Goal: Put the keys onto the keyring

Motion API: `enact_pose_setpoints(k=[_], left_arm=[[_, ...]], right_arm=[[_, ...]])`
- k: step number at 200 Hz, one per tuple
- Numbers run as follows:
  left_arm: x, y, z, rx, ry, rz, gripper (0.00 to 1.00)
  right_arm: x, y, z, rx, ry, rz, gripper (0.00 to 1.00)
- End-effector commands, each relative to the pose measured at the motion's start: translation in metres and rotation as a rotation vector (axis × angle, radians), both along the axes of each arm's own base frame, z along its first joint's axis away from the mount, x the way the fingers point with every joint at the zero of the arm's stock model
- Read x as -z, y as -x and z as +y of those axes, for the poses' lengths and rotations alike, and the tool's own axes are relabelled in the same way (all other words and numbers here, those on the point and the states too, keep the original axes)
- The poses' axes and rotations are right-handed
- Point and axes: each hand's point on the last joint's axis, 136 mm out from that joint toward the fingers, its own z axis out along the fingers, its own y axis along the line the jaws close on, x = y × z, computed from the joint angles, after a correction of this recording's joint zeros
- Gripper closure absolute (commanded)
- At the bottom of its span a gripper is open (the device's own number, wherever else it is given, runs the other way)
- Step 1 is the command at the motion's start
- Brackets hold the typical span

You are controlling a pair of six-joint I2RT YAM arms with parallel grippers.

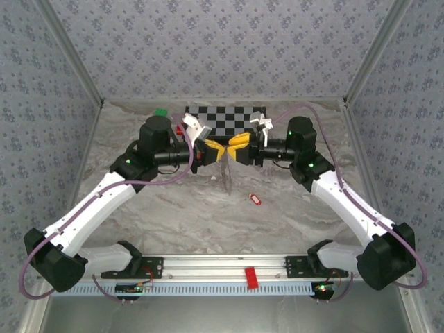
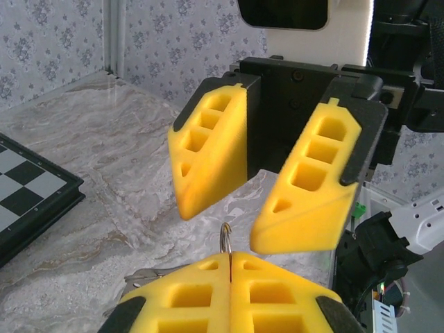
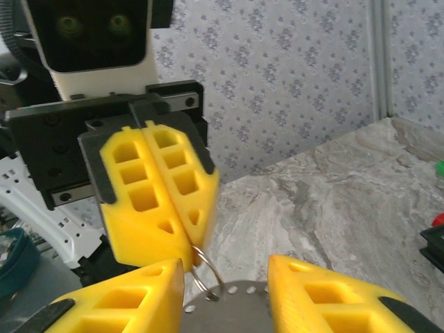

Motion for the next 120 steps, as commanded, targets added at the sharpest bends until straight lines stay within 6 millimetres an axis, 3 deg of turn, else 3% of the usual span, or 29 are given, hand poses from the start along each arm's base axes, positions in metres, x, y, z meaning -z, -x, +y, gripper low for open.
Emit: enact_pose_setpoints(k=[1,55,81,92,100,120], left_arm=[[-0.02,0.003,-0.001,0.025,0.03,-0.051,1.0],[-0.021,0.004,-0.001,0.034,0.034,-0.049,1.0],[-0.024,0.004,0.0,0.022,0.044,-0.049,1.0],[-0.027,0.003,0.001,0.007,0.057,-0.044,0.84],[-0.031,0.0,0.004,-0.017,0.072,-0.043,0.64],[-0.045,-0.007,0.016,-0.123,0.144,-0.053,0.57]], right_arm=[[-0.007,0.01,0.006,-0.073,0.008,-0.025,0.66],[-0.005,0.011,0.01,-0.087,0.023,-0.023,1.0],[-0.006,0.011,0.008,-0.063,0.018,-0.034,1.0],[-0.008,0.008,0.007,-0.037,0.0,-0.039,1.0],[-0.01,0.005,0.005,-0.015,-0.021,-0.041,1.0],[-0.02,0.0,-0.001,0.051,-0.098,-0.047,1.0]])
